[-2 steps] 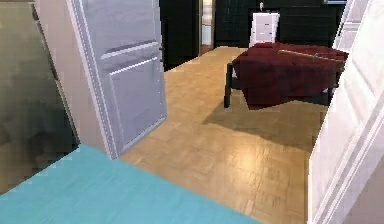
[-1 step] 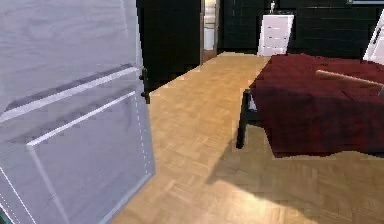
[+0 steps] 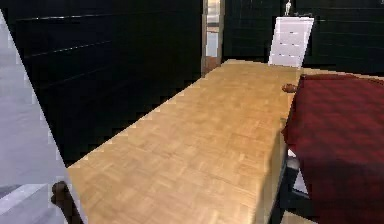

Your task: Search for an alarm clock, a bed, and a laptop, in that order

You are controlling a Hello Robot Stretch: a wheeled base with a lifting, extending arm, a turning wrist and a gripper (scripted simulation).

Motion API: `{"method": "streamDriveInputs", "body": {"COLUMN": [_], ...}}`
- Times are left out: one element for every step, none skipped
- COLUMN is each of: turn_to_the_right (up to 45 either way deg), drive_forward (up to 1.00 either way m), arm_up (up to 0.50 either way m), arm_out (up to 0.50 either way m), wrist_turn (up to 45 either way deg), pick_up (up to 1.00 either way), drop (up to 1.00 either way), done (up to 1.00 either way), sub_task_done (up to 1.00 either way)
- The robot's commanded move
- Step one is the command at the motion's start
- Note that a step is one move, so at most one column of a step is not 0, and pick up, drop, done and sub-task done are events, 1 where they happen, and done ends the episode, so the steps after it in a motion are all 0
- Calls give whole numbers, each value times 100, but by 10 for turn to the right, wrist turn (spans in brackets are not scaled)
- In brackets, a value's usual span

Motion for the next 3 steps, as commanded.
{"method": "streamDriveInputs", "body": {"turn_to_the_right": [0, 90, 0], "drive_forward": [70, 0, 100], "arm_up": [0, 0, 0], "arm_out": [0, 0, 0], "wrist_turn": [0, 0, 0], "pick_up": [0, 0, 0], "drop": [0, 0, 0], "done": [0, 0, 0], "sub_task_done": [0, 0, 0]}}
